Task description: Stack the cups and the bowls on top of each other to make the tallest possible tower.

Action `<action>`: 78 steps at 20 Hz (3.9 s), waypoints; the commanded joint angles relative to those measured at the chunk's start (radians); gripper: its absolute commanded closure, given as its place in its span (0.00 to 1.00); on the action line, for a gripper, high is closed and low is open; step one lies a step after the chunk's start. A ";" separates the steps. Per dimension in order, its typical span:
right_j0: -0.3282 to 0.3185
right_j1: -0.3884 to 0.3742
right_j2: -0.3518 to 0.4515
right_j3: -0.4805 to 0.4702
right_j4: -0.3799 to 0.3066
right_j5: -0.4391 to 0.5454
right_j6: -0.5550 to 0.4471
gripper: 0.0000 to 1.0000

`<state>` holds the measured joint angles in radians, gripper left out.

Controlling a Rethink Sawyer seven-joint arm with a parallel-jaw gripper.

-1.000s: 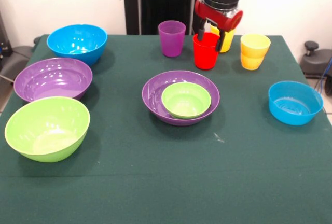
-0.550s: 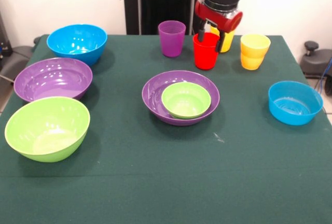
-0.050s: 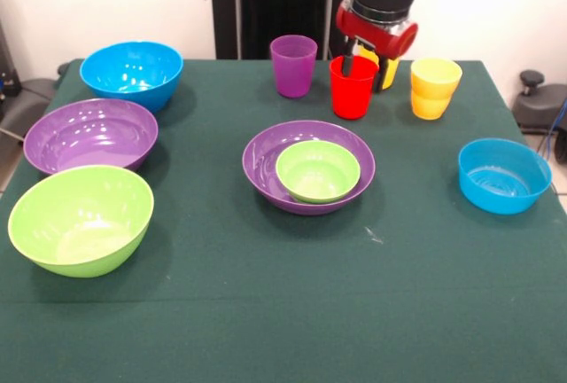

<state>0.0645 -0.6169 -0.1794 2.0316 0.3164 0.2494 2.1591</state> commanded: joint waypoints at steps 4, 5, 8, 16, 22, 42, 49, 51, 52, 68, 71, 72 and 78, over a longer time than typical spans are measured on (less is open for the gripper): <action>-0.018 0.064 0.139 0.065 -0.053 -0.127 0.112 0.00; -0.020 0.066 0.142 0.067 -0.054 -0.133 0.113 0.00; -0.023 0.071 0.148 0.070 -0.055 -0.141 0.114 0.00; -0.020 0.078 0.152 0.076 -0.048 -0.149 0.121 0.00; -0.013 0.078 0.142 0.083 -0.035 -0.114 0.124 0.00; -0.012 0.071 0.141 0.089 -0.013 -0.061 0.133 0.00; -0.004 0.075 0.147 0.082 -0.042 -0.173 0.134 0.00; 0.020 0.069 0.126 0.069 -0.035 -0.157 0.135 0.00; 0.030 0.067 0.117 0.063 -0.033 -0.152 0.136 0.00; 0.076 0.055 0.061 0.021 -0.035 -0.151 0.121 0.00; 0.067 0.056 0.066 0.019 -0.036 -0.161 0.119 0.00; 0.065 0.055 0.069 0.019 -0.036 -0.165 0.120 0.00; 0.075 0.061 0.065 0.007 -0.026 -0.160 0.127 0.00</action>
<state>0.1365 -0.5626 -0.1711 2.0877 0.3085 0.1375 2.1591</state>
